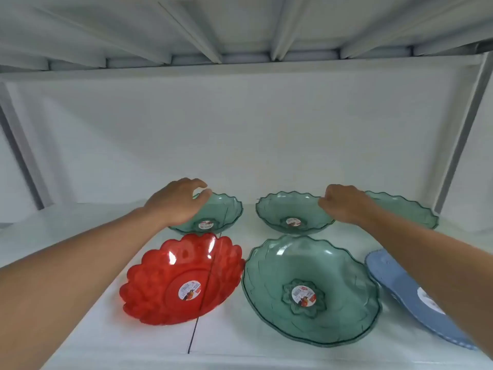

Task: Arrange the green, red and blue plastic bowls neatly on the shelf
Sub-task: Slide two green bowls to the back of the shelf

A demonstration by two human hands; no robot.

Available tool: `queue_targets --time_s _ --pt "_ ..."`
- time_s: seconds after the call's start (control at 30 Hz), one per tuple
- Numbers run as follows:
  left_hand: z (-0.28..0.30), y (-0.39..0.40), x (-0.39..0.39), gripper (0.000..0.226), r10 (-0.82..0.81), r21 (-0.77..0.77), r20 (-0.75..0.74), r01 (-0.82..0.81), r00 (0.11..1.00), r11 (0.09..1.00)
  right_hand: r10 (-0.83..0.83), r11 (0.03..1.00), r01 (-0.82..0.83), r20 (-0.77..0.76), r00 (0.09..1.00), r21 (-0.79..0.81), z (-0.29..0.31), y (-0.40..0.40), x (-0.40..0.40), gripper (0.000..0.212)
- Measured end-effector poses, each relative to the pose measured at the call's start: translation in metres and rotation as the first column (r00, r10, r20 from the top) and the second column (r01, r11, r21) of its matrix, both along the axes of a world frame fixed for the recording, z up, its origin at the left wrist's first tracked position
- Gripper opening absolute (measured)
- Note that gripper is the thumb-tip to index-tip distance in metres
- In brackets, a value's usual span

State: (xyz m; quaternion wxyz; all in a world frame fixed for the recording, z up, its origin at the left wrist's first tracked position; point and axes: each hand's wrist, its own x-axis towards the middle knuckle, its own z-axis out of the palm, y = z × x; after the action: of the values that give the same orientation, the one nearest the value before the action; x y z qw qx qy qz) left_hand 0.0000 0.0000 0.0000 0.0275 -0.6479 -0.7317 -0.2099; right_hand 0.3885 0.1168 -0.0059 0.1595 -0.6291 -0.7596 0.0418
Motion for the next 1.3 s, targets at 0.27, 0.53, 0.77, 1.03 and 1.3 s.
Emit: queue_targets --time_s 0.27,0.53,0.77,1.03,1.3 --pt "-0.025 0.035 -0.074 0.072 0.286 -0.171 0.024 -0.278 0.958 0.945 -0.220 0.954 0.200 -0.070 0.973 -0.224 -0.026 0.005 0.006 0.034" --pt "-0.051 0.050 -0.088 0.047 0.339 -0.328 0.383 -0.217 0.859 0.919 -0.402 0.856 0.283 -0.213 0.891 -0.432 -0.040 0.026 -0.023 0.043" --pt "-0.057 0.066 -0.062 0.007 0.285 -0.279 0.605 -0.138 0.744 0.950 -0.538 0.806 0.329 -0.377 0.754 -0.491 -0.053 0.041 -0.049 0.030" --pt "-0.034 0.075 -0.067 0.025 0.255 -0.211 0.633 -0.154 0.731 0.965 -0.531 0.842 0.308 -0.586 0.612 -0.443 -0.023 0.038 -0.056 0.022" --pt "-0.003 0.058 -0.113 0.025 0.228 -0.120 0.674 -0.200 0.703 0.972 -0.417 0.908 0.273 -0.644 0.641 -0.316 0.004 0.026 -0.094 0.024"
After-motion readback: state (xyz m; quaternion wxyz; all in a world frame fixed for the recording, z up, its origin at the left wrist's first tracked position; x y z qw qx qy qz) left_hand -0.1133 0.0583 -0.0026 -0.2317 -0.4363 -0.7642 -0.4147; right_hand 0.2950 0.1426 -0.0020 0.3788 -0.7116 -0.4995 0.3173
